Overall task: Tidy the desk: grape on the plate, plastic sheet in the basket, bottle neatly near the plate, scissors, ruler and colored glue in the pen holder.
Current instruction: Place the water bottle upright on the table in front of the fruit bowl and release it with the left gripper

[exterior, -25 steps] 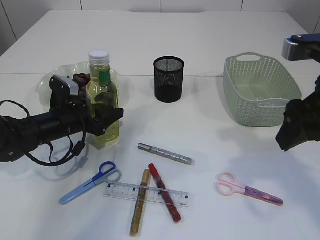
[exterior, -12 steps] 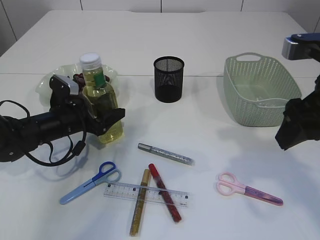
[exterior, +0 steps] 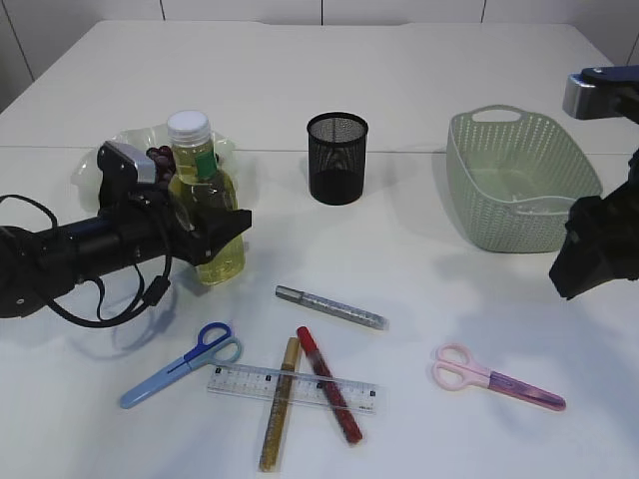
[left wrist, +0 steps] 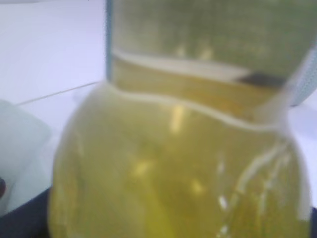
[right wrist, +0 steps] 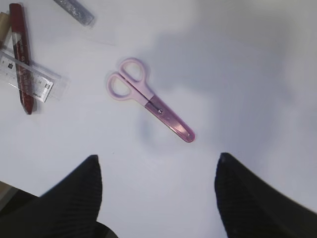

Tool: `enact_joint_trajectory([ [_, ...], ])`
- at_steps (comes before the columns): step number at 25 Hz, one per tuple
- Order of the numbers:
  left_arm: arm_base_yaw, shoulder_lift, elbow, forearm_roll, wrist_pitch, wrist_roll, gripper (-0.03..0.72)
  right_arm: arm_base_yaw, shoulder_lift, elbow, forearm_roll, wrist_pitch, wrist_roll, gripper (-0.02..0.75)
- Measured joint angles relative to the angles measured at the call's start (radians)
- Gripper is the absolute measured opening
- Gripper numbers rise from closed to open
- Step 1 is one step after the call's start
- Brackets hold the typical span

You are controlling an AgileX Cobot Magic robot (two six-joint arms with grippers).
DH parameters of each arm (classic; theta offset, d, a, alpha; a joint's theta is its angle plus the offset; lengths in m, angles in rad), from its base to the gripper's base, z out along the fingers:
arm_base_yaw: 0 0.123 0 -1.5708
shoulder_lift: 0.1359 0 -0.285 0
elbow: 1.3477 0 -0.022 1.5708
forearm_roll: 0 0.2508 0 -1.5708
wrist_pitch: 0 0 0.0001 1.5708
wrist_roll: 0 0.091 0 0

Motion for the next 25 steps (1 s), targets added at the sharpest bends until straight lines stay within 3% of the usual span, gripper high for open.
enact_joint_trajectory([
  [20, 0.000, -0.270, 0.000, -0.022, -0.011, 0.000, 0.579, 0.000, 0.000, 0.000, 0.037, -0.002, 0.002, 0.550],
  [22, 0.000, -0.300, 0.000, -0.024, -0.013, 0.000, 0.550, 0.000, 0.000, 0.000, 0.039, -0.002, 0.002, 0.550],
  [25, 0.006, -0.339, 0.000, -0.024, -0.015, 0.000, 0.447, 0.000, 0.000, 0.000, 0.045, 0.000, 0.002, 0.550],
])
